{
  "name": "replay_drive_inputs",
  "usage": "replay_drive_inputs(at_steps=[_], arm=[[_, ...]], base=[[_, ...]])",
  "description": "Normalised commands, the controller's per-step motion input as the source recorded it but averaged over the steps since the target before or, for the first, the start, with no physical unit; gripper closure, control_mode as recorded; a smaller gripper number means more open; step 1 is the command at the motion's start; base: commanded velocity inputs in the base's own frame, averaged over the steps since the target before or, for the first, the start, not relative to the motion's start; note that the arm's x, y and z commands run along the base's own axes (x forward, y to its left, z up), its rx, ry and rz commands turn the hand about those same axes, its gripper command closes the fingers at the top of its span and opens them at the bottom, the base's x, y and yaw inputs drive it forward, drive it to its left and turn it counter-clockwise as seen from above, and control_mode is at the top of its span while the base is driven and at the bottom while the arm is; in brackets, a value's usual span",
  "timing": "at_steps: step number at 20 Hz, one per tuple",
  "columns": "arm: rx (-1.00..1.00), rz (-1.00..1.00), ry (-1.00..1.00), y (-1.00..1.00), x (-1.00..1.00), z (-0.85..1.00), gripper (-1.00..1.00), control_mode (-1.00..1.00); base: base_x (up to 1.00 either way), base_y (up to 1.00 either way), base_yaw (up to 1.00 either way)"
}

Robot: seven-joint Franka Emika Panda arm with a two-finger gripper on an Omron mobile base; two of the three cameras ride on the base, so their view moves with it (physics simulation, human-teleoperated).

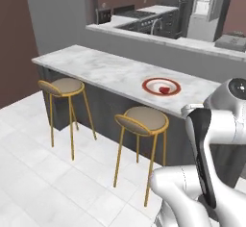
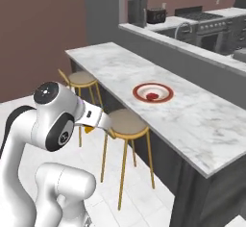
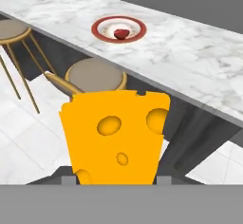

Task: Take the cheese, steak, and corn from the fridge and place them on the plate on the dining counter to create an appetizer plate.

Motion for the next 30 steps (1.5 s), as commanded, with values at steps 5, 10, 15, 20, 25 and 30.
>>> replay_drive_inputs(at_steps=[5,10,15,20,25,30], arm=[[0.00,0.00,0.00,0.00,0.00,0.00,1.00,1.00],[0.00,0.00,0.00,0.00,0.00,0.00,1.00,1.00],[0.00,0.00,0.00,0.00,0.00,0.00,1.00,1.00],[0.00,0.00,0.00,0.00,0.00,0.00,1.00,1.00],[0.00,0.00,0.00,0.00,0.00,0.00,1.00,1.00],[0.00,0.00,0.00,0.00,0.00,0.00,1.00,1.00]], base=[[0.49,0.77,-0.41],[0.53,0.54,-0.41],[0.59,0.41,-0.41],[0.62,0.16,-0.38],[0.74,0.00,-0.34],[0.80,0.08,-0.34]])
